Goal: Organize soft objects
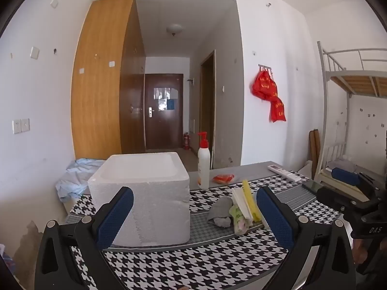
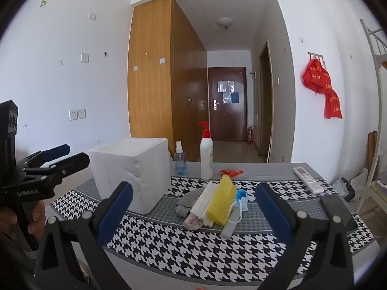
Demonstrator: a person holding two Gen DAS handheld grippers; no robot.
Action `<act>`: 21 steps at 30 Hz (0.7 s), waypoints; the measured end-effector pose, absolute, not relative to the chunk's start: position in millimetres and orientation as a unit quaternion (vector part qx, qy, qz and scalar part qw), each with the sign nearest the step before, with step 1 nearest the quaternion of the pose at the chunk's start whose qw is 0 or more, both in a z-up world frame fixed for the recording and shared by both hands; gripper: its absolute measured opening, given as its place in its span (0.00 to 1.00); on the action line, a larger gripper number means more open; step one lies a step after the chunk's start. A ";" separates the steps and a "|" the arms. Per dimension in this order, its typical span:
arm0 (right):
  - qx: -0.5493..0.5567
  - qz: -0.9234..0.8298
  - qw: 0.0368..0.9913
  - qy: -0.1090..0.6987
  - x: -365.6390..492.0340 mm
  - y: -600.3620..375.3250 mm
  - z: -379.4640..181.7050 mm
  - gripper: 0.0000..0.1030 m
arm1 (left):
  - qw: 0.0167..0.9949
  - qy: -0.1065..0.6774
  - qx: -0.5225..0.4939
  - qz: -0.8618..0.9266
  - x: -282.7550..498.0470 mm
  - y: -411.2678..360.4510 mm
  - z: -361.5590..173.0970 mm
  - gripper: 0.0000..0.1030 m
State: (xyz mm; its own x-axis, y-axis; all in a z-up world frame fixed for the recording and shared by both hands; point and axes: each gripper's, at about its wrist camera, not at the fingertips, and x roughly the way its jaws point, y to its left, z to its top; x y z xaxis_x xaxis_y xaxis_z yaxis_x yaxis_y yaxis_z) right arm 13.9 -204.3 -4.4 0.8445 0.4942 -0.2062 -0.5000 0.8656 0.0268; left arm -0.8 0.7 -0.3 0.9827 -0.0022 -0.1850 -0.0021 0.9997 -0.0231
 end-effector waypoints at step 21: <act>-0.020 0.261 0.959 0.111 17.7 -202.1 -3.8 0.99 | 0.994 0.107 -0.011 0.011 -0.5 0.8 -0.5 0.99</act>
